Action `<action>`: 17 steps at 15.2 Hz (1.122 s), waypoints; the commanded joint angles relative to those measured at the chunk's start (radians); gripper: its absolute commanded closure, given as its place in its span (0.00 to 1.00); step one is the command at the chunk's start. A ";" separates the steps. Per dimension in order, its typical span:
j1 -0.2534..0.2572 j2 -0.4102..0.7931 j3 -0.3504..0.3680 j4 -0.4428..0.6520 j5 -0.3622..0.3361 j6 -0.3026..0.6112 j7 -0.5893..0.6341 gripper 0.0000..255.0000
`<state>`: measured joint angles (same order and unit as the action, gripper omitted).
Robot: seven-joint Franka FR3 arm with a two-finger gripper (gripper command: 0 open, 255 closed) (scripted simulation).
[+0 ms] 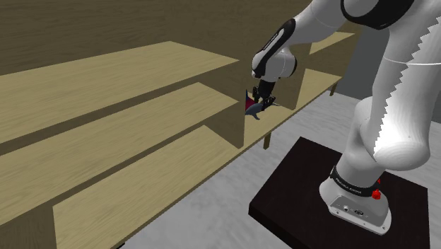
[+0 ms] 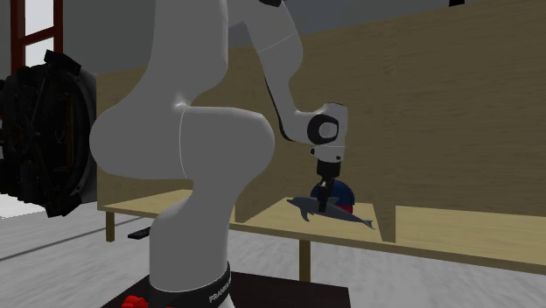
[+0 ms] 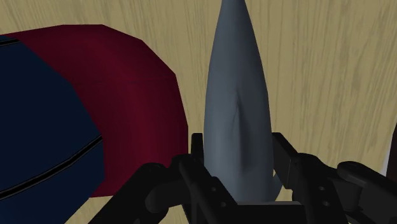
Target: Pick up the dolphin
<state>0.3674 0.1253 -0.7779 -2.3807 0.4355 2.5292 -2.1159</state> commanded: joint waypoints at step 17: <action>0.017 -0.185 -0.031 0.033 -0.265 -0.132 0.207 1.00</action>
<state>0.3860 -0.0485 -0.8089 -2.3558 0.1872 2.4123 -1.9212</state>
